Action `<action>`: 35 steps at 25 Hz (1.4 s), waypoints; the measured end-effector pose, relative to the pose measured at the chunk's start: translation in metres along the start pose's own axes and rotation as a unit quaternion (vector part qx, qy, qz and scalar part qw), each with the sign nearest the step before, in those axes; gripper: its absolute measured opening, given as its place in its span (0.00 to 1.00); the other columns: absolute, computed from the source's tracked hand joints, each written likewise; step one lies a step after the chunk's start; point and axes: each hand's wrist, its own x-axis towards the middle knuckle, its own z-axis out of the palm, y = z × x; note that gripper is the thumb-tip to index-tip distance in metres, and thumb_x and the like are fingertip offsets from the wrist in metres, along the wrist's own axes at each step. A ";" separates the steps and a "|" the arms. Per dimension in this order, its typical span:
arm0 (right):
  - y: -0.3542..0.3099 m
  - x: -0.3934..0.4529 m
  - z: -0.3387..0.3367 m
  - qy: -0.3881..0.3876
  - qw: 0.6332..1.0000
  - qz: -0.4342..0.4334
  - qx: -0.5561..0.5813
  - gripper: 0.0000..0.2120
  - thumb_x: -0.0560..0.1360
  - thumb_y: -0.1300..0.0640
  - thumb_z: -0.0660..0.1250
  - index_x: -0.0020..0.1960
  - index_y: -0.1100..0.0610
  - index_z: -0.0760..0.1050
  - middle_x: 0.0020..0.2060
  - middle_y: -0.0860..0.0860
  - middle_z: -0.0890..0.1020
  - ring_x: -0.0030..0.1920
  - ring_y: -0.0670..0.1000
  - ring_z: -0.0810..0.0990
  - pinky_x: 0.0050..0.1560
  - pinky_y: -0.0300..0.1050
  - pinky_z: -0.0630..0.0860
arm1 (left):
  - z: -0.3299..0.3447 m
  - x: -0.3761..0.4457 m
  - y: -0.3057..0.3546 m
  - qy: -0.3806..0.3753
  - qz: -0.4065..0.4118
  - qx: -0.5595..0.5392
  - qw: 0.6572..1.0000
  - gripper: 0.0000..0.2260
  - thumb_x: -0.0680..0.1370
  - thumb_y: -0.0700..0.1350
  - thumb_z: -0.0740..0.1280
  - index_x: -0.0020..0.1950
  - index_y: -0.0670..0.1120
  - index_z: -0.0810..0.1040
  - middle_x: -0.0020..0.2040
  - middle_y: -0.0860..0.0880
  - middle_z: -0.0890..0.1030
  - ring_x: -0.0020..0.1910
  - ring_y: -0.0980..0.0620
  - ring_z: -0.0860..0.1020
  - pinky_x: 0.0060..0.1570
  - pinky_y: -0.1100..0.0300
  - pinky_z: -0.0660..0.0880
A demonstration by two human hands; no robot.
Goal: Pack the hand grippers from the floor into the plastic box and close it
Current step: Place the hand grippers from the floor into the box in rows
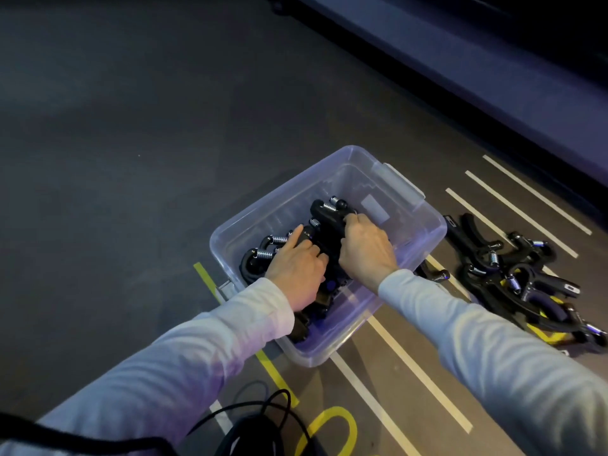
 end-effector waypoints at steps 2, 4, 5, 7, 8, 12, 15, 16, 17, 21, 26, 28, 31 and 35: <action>-0.001 -0.004 0.002 0.021 1.000 0.002 0.002 0.16 0.75 0.61 0.63 0.61 0.62 0.68 0.59 0.58 0.73 0.57 0.63 0.76 0.54 0.52 0.72 | 0.001 -0.003 -0.001 0.012 0.000 0.003 1.000 0.15 0.80 0.50 0.55 0.63 0.46 0.71 0.57 0.49 0.76 0.63 0.48 0.68 0.70 0.49 0.35; -0.002 -0.007 0.003 0.023 1.000 0.000 -0.001 0.16 0.75 0.60 0.63 0.62 0.60 0.68 0.59 0.57 0.73 0.57 0.62 0.76 0.52 0.54 0.73 | 0.000 -0.007 -0.001 0.018 -0.001 0.003 1.000 0.16 0.81 0.50 0.54 0.64 0.47 0.71 0.58 0.50 0.75 0.65 0.48 0.66 0.70 0.48 0.34; -0.003 -0.009 0.003 0.024 1.000 -0.006 0.001 0.16 0.75 0.60 0.63 0.62 0.60 0.68 0.60 0.56 0.72 0.57 0.62 0.76 0.52 0.54 0.73 | -0.001 -0.008 -0.001 0.019 -0.002 0.002 1.000 0.16 0.81 0.51 0.53 0.65 0.47 0.70 0.59 0.50 0.75 0.65 0.47 0.65 0.69 0.47 0.34; -0.005 -0.013 0.001 0.040 0.999 -0.026 0.012 0.16 0.75 0.60 0.64 0.62 0.59 0.68 0.60 0.55 0.73 0.57 0.60 0.76 0.51 0.54 0.74 | -0.002 -0.010 -0.001 0.016 -0.003 0.006 1.000 0.17 0.81 0.51 0.53 0.66 0.48 0.71 0.59 0.50 0.74 0.66 0.46 0.63 0.68 0.46 0.31; -0.006 -0.014 0.000 0.056 0.998 -0.038 0.016 0.16 0.75 0.59 0.64 0.62 0.59 0.68 0.59 0.55 0.73 0.57 0.60 0.76 0.50 0.54 0.74 | -0.003 -0.011 -0.001 0.013 0.000 0.012 1.000 0.17 0.81 0.51 0.52 0.65 0.48 0.71 0.60 0.50 0.75 0.67 0.46 0.62 0.66 0.46 0.30; -0.004 -0.006 -0.003 0.065 0.995 -0.058 -0.038 0.16 0.74 0.61 0.66 0.60 0.59 0.67 0.58 0.55 0.73 0.55 0.60 0.77 0.48 0.52 0.74 | -0.006 -0.015 -0.002 0.017 0.001 0.030 0.999 0.17 0.81 0.52 0.51 0.63 0.47 0.73 0.57 0.51 0.75 0.65 0.46 0.64 0.66 0.44 0.29; -0.009 -0.002 0.012 0.014 0.996 -0.075 -0.038 0.14 0.73 0.64 0.67 0.57 0.60 0.68 0.57 0.56 0.74 0.55 0.60 0.78 0.47 0.51 0.74 | -0.007 -0.019 -0.003 0.037 0.001 0.028 0.999 0.18 0.81 0.52 0.51 0.63 0.46 0.73 0.55 0.51 0.75 0.64 0.47 0.65 0.66 0.44 0.28; -0.010 -0.001 0.019 0.000 0.996 -0.083 -0.020 0.13 0.73 0.65 0.66 0.56 0.60 0.68 0.57 0.56 0.75 0.55 0.60 0.78 0.47 0.51 0.73 | -0.007 -0.021 -0.004 0.041 0.002 0.026 0.999 0.18 0.81 0.52 0.51 0.62 0.46 0.73 0.55 0.51 0.75 0.64 0.47 0.65 0.66 0.44 0.29; -0.010 0.002 0.024 -0.016 0.996 -0.090 0.004 0.13 0.73 0.67 0.65 0.56 0.60 0.69 0.56 0.56 0.75 0.54 0.60 0.78 0.48 0.52 0.74 | -0.007 -0.022 -0.005 0.044 0.003 0.023 0.999 0.17 0.81 0.52 0.51 0.62 0.46 0.74 0.55 0.51 0.75 0.64 0.47 0.65 0.67 0.43 0.29; 0.001 0.014 0.023 -0.109 0.982 -0.130 0.077 0.19 0.71 0.66 0.64 0.62 0.60 0.72 0.58 0.58 0.78 0.60 0.57 0.76 0.59 0.48 0.72 | -0.007 -0.028 -0.007 0.055 0.016 0.018 0.998 0.15 0.79 0.51 0.56 0.57 0.46 0.78 0.56 0.49 0.76 0.64 0.45 0.67 0.68 0.42 0.32; 0.007 0.014 0.016 -0.176 0.970 -0.134 0.104 0.23 0.73 0.66 0.62 0.67 0.53 0.72 0.59 0.55 0.80 0.61 0.53 0.77 0.60 0.42 0.72 | -0.009 -0.034 -0.008 0.062 -0.019 -0.005 0.998 0.15 0.79 0.53 0.56 0.63 0.54 0.75 0.75 0.48 0.55 0.74 0.40 0.46 0.60 0.44 0.20; 0.009 0.013 0.011 -0.191 0.966 -0.126 0.120 0.26 0.74 0.66 0.62 0.70 0.51 0.68 0.62 0.52 0.78 0.64 0.51 0.75 0.64 0.42 0.71 | -0.007 -0.037 -0.007 0.047 -0.039 -0.012 0.998 0.16 0.80 0.54 0.54 0.66 0.55 0.71 0.77 0.48 0.47 0.74 0.40 0.42 0.61 0.42 0.23; 0.012 0.011 0.004 -0.216 0.959 -0.135 0.128 0.26 0.75 0.66 0.63 0.71 0.50 0.68 0.62 0.51 0.78 0.63 0.50 0.75 0.62 0.38 0.69 | -0.006 -0.041 -0.008 0.027 -0.064 -0.028 0.997 0.16 0.80 0.54 0.53 0.67 0.56 0.67 0.77 0.46 0.47 0.75 0.41 0.46 0.63 0.41 0.27; 0.009 0.010 0.012 -0.208 0.963 -0.150 0.079 0.26 0.74 0.65 0.63 0.70 0.49 0.69 0.61 0.54 0.79 0.63 0.53 0.75 0.64 0.46 0.71 | -0.006 -0.042 -0.010 0.008 -0.076 -0.050 0.996 0.15 0.80 0.54 0.54 0.67 0.58 0.67 0.77 0.46 0.48 0.75 0.42 0.49 0.65 0.42 0.29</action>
